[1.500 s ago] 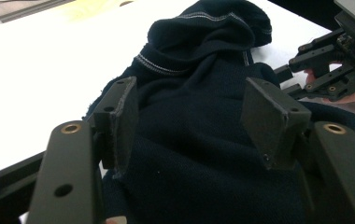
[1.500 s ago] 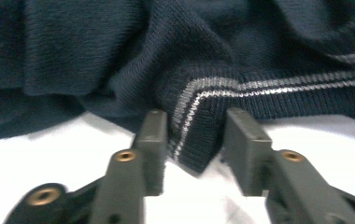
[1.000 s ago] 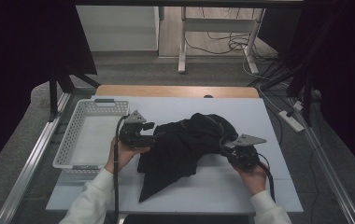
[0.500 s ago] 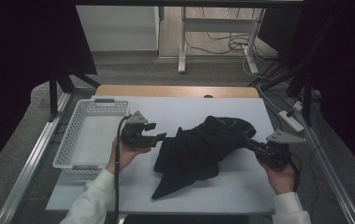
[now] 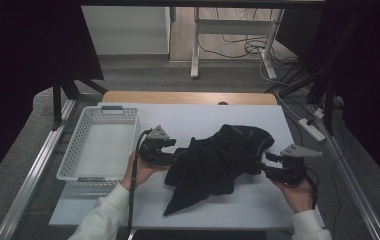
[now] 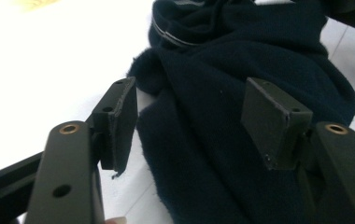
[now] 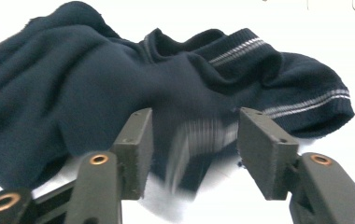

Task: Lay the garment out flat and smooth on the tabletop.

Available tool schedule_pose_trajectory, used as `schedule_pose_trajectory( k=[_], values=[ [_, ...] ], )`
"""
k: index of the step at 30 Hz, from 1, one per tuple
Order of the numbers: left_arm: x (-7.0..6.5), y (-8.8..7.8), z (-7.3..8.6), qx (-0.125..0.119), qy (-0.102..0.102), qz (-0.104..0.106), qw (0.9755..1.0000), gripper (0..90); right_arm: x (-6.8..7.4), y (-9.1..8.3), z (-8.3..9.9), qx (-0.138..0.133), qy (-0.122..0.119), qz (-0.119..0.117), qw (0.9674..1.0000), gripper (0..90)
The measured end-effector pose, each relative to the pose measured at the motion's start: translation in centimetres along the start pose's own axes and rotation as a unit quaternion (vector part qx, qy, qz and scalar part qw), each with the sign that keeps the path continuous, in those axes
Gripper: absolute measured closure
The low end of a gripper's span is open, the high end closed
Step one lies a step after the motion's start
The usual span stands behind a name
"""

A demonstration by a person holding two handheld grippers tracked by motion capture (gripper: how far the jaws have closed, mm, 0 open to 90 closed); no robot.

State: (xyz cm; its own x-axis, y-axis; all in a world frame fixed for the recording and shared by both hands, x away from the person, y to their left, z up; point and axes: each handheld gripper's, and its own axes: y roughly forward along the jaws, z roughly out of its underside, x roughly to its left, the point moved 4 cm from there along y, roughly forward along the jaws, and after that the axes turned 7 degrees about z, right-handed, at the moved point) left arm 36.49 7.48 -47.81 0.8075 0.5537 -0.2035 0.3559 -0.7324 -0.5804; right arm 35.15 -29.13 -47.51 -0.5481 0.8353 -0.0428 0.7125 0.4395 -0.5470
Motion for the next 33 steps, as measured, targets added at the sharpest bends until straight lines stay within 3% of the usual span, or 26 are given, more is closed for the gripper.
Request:
schedule_pose_trajectory(
  k=[4, 8, 17, 22, 26, 28, 32, 33],
  values=[
    [-0.3, 0.6, 0.2, 0.006, -0.005, 0.009, 0.9999, 36.2, 1.2, -0.6, -0.3, -0.009, -0.011, -0.013, 0.9998, 41.6],
    [-0.8, 1.3, 0.5, 0.017, -0.004, 0.014, 0.9997, 35.2, 2.2, -0.4, 0.2, 0.000, -0.015, -0.022, 0.9996, 40.9],
    [-1.8, 3.1, 1.1, 0.046, 0.002, 0.023, 0.9987, 33.6, 3.0, 0.3, 1.4, 0.007, -0.018, -0.024, 0.9995, 40.8],
    [-1.8, 4.1, 1.7, 0.067, -0.010, 0.021, 0.9975, 31.1, 3.2, 0.1, 1.4, 0.001, -0.015, -0.026, 0.9995, 40.7],
    [-2.0, 5.0, 2.4, 0.085, -0.014, 0.039, 0.9955, 32.1, 3.7, 0.1, 1.6, 0.002, -0.022, -0.029, 0.9993, 40.7],
    [-2.2, 5.2, 2.6, 0.086, -0.007, 0.046, 0.9952, 42.2, 4.0, 0.2, 1.7, 0.003, -0.025, -0.030, 0.9992, 40.4],
    [-2.7, 5.0, 2.5, 0.078, 0.012, 0.052, 0.9955, 81.6, 4.3, 0.5, 1.9, 0.009, -0.034, -0.029, 0.9990, 39.9],
    [-2.7, 4.9, 2.5, 0.076, 0.013, 0.054, 0.9956, 84.8, 4.4, 0.5, 2.0, 0.010, -0.034, -0.030, 0.9989, 39.8]
  ],
)
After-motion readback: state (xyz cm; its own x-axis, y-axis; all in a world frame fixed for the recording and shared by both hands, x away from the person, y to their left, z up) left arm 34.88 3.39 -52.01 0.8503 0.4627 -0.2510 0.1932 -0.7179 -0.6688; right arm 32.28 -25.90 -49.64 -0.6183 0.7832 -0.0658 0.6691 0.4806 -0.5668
